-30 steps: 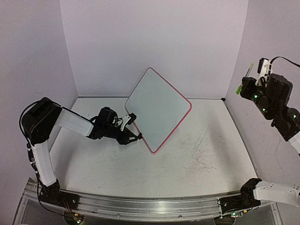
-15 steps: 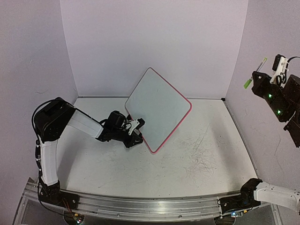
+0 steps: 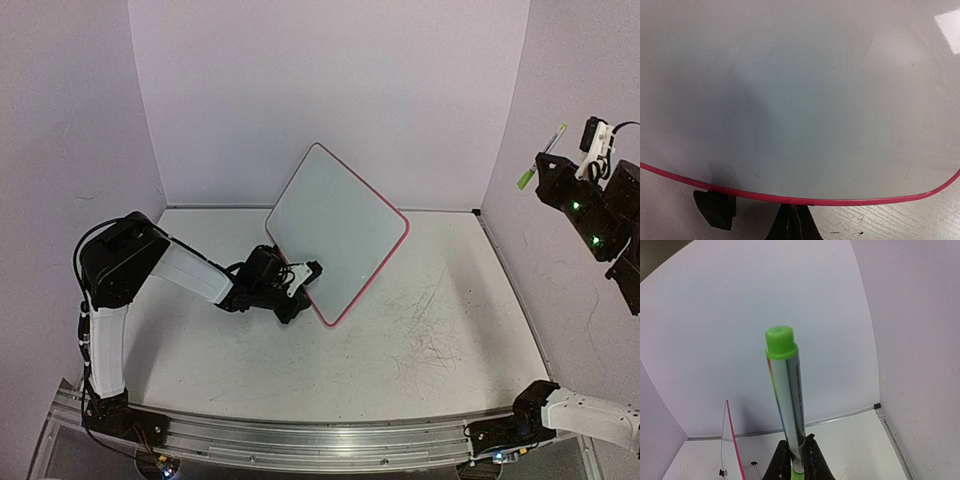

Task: Write a sentence on the whiteboard
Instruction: Move the whiteboard to the center of the board.

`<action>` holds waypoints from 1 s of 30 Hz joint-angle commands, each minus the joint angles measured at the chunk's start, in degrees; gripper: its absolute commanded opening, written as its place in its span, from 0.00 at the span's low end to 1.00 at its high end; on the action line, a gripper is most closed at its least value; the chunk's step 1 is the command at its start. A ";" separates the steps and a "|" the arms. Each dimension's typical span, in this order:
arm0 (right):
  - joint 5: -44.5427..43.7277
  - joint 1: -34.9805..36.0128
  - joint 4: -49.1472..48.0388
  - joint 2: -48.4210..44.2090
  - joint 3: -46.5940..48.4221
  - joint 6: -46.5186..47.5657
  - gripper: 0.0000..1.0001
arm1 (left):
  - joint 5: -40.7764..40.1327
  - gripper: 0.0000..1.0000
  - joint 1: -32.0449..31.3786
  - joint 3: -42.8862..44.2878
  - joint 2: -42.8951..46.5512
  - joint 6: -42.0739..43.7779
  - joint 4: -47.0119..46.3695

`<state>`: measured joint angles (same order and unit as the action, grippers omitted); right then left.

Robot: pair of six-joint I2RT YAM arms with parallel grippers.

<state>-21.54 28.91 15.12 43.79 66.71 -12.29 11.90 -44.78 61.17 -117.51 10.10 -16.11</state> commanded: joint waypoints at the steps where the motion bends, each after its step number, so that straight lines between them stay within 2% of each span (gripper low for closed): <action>1: 1.47 -0.12 -0.27 -0.70 -0.51 -0.96 0.00 | -6.20 0.00 -3.40 3.34 0.02 -2.68 -3.18; 6: 2.21 -0.10 -0.27 -1.20 -0.54 -1.07 0.00 | -9.26 0.00 -5.60 2.12 1.44 -6.49 -3.55; 7: 2.35 -0.08 -0.27 -1.24 -0.53 -1.12 0.00 | -10.20 0.04 -5.55 1.60 2.11 -7.36 -3.50; 9: 2.64 -0.09 -0.27 -1.27 -0.40 -1.37 0.00 | -11.33 0.18 -4.79 -0.13 3.28 -8.79 -3.06; 12: 2.73 -0.08 -0.27 -1.48 -0.58 -1.50 0.00 | -8.61 0.36 -0.97 -3.62 6.06 -9.59 -2.46; 18: 2.07 -0.09 -0.27 -1.10 -1.23 -1.21 0.00 | -0.93 0.51 6.38 -5.73 9.32 -7.36 -0.83; 30: 2.51 -0.08 -0.31 -0.57 -0.53 -1.73 0.00 | 9.56 0.58 6.76 6.34 -0.41 -0.90 4.54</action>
<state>-19.57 28.91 15.75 43.48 65.58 -13.61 15.78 -37.89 63.76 -116.09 5.88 -13.06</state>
